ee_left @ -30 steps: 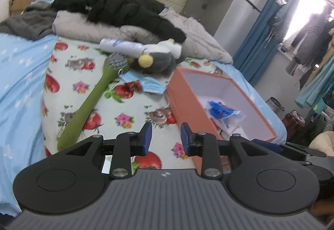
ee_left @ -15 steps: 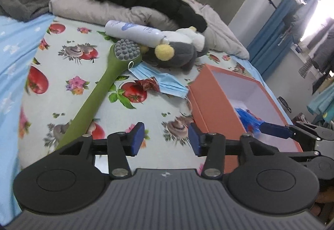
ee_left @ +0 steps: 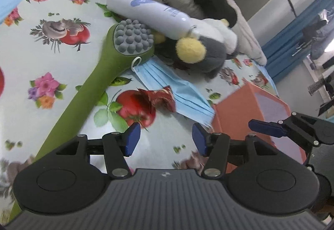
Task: Organize soft objects
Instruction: 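Grasp the blue face mask with the right tool while the left grasps the red wrapper, then lift the face mask with the right tool while the left lifts the red wrapper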
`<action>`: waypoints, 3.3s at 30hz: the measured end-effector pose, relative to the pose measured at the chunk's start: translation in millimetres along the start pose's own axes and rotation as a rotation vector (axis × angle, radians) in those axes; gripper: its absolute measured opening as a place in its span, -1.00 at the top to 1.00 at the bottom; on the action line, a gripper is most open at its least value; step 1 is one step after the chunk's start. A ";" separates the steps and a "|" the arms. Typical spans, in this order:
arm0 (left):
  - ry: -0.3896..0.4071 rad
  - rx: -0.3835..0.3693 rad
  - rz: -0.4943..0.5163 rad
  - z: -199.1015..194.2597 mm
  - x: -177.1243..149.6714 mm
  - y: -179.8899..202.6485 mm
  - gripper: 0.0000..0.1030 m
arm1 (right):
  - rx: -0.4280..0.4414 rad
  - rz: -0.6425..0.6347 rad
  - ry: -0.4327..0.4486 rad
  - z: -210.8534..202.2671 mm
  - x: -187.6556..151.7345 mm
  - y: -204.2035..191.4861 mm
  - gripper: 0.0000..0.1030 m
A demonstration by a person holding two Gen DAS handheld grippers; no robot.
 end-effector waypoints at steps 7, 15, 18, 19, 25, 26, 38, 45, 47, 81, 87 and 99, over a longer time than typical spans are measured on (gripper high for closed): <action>-0.017 -0.002 -0.041 46.2 16.9 -9.5 -0.23 | -0.043 -0.197 -0.071 47.3 18.1 -0.7 0.00; 0.025 0.014 -0.049 68.7 32.9 -5.0 -0.28 | -0.072 -0.415 -0.093 74.1 28.1 -12.2 0.02; 0.023 0.018 -0.048 75.8 35.0 -4.1 -0.28 | -0.075 -0.472 -0.124 82.8 28.8 -16.1 0.25; 0.026 0.019 -0.046 76.5 35.1 -4.4 -0.27 | -0.075 -0.486 -0.132 85.4 28.8 -17.7 0.29; 0.029 0.038 -0.036 79.2 34.7 -4.5 0.08 | -0.082 -0.525 -0.178 96.1 28.6 -22.7 0.58; 0.030 0.033 -0.042 79.1 34.6 -5.3 0.11 | -0.090 -0.523 -0.186 97.6 28.8 -22.2 0.68; 0.062 0.013 -0.037 40.9 24.1 -4.7 0.31 | -0.135 -0.466 -0.131 70.2 30.2 -20.5 0.93; 0.078 0.008 -0.022 -2.7 4.0 -3.1 0.31 | -0.129 -0.422 -0.097 34.9 21.8 -36.7 0.93; 0.075 0.007 -0.013 -14.0 -2.7 -0.5 0.31 | -0.126 -0.408 -0.089 26.4 18.5 -41.4 0.93; 0.106 0.147 -0.030 -117.5 -152.2 -17.2 0.31 | 0.293 0.453 -0.015 -43.3 -95.4 -142.9 -0.12; 0.096 0.192 -0.005 -118.1 -154.7 -22.6 0.31 | 0.273 0.502 0.056 -41.7 -92.5 -131.0 -0.15; 0.052 0.228 0.011 -107.6 -154.8 -28.4 0.31 | 0.204 0.436 0.046 6.0 -85.8 -138.4 -0.15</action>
Point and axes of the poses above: each gripper's, at about its wrist camera, not at the fingertips, and z roughly the way its jaws point, y to its right, x to its top, the point moved 5 cm from there along z, roughly the way its jaws point, and after that the axes turned 8 degrees about -y, right-handed, at the moved point
